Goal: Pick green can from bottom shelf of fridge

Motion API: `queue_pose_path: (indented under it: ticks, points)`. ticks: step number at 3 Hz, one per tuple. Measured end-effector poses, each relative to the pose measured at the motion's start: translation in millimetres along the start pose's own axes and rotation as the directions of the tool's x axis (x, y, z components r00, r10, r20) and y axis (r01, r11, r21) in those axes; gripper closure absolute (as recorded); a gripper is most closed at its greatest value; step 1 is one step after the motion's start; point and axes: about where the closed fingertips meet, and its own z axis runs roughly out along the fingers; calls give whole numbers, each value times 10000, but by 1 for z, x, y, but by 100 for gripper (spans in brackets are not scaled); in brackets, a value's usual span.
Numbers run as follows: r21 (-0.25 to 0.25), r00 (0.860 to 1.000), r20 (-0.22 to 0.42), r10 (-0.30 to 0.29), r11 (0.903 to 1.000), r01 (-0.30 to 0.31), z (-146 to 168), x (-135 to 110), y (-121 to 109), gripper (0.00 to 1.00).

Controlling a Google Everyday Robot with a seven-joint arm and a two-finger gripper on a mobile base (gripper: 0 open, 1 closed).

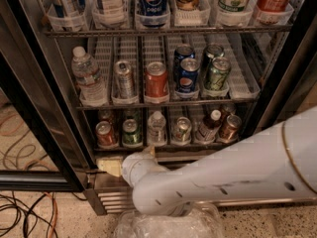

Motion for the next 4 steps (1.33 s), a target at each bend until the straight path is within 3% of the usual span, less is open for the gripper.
queue_pose_path:
  ticks: [1, 2, 3, 4]
  points:
    - [149, 9983, -30, 580, 9982, -579, 33, 34, 18, 0]
    - [678, 9922, -39, 1249, 9899, -1244, 63, 70, 30, 0]
    - [1506, 9850, 402, 1678, 9735, -1720, 80, 87, 29, 0]
    - [1890, 9820, 1107, 1528, 9668, -1717, 77, 72, 14, 0]
